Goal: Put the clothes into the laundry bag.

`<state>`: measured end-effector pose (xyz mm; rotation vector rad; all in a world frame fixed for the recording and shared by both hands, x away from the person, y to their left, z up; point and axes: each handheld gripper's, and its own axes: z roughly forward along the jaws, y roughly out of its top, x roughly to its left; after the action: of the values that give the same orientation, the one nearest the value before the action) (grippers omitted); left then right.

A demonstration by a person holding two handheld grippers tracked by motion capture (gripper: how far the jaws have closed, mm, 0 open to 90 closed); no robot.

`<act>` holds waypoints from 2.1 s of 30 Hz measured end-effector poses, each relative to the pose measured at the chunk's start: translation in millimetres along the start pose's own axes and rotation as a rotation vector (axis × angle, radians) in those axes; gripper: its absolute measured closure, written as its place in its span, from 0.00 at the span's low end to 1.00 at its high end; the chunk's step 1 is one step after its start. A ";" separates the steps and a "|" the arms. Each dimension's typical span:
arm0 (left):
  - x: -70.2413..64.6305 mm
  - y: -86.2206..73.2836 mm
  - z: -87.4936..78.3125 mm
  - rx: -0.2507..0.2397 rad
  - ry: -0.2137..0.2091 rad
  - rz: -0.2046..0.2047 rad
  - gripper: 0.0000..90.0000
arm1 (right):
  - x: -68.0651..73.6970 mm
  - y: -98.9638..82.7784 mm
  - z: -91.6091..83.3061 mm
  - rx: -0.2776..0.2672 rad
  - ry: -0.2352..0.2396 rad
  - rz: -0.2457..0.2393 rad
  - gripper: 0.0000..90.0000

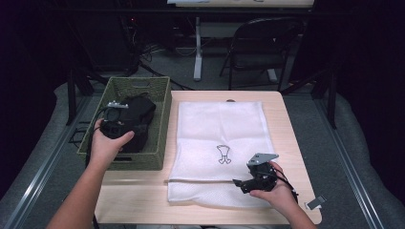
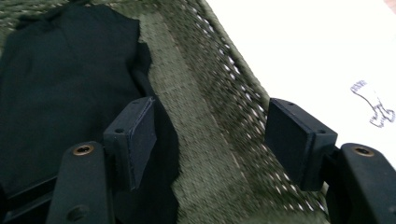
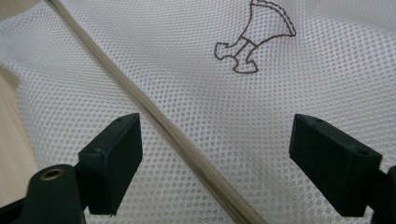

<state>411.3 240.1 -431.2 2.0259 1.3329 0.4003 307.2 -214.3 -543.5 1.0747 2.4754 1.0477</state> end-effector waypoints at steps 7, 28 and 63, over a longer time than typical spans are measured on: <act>14.2 13.7 6.3 0.017 0.040 -0.033 0.28 | -2.3 -1.3 -0.3 -0.006 -0.007 0.020 0.16; 58.2 31.3 43.5 0.125 0.123 -0.107 0.17 | -3.6 -2.3 2.7 0.000 -0.027 0.010 0.16; 50.9 19.9 95.2 0.266 0.181 -0.093 0.15 | -4.5 -3.2 5.0 0.020 0.001 0.023 0.16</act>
<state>502.3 246.1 -492.3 2.1734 1.6596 0.3887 311.0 -216.4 -549.5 1.1111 2.4852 1.0319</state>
